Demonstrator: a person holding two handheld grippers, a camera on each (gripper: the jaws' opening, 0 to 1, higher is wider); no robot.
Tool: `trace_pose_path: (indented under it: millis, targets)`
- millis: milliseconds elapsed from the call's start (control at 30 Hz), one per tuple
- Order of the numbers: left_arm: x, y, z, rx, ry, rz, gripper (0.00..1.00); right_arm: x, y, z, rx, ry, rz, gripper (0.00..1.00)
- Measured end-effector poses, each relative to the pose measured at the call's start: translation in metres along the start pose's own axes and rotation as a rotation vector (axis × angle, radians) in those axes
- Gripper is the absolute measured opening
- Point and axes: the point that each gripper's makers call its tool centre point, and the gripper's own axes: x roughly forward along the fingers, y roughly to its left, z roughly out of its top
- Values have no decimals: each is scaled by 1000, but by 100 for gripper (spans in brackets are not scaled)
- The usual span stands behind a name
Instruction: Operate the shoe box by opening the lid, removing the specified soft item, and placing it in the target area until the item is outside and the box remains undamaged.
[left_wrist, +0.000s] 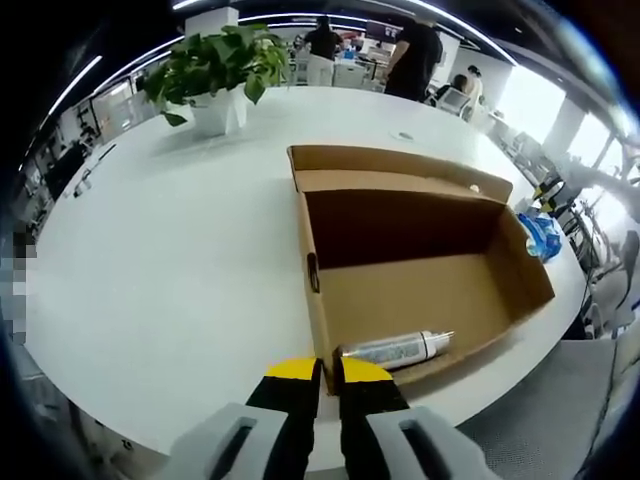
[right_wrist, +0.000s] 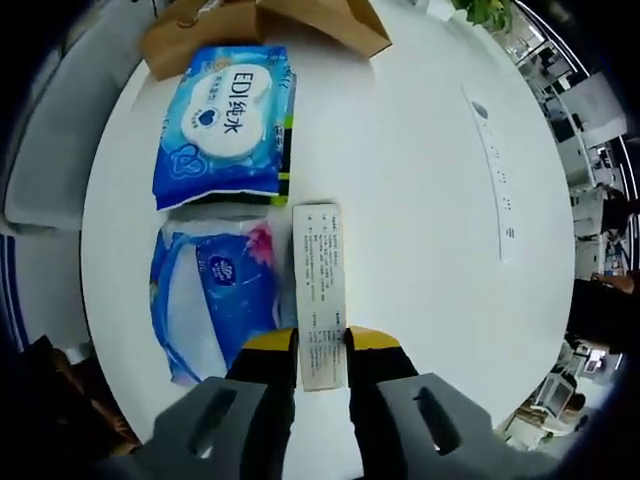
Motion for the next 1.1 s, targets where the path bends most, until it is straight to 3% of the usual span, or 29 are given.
trace_pose_path:
  millis: [300, 533, 833, 1100]
  targets:
    - [0, -1, 2, 22, -10, 6, 7, -10, -2, 6, 13, -21, -43, 19]
    - [-3, -8, 4, 65, -26, -6, 17, -23, 1, 12, 72, -65, -85, 25]
    - [-16, -10, 20, 137, -81, 6, 21, -41, 17, 23, 213, -159, -132, 32]
    - [-18, -25, 39, 209, -122, -37, 24, -63, 35, 42, 389, -310, -189, 41]
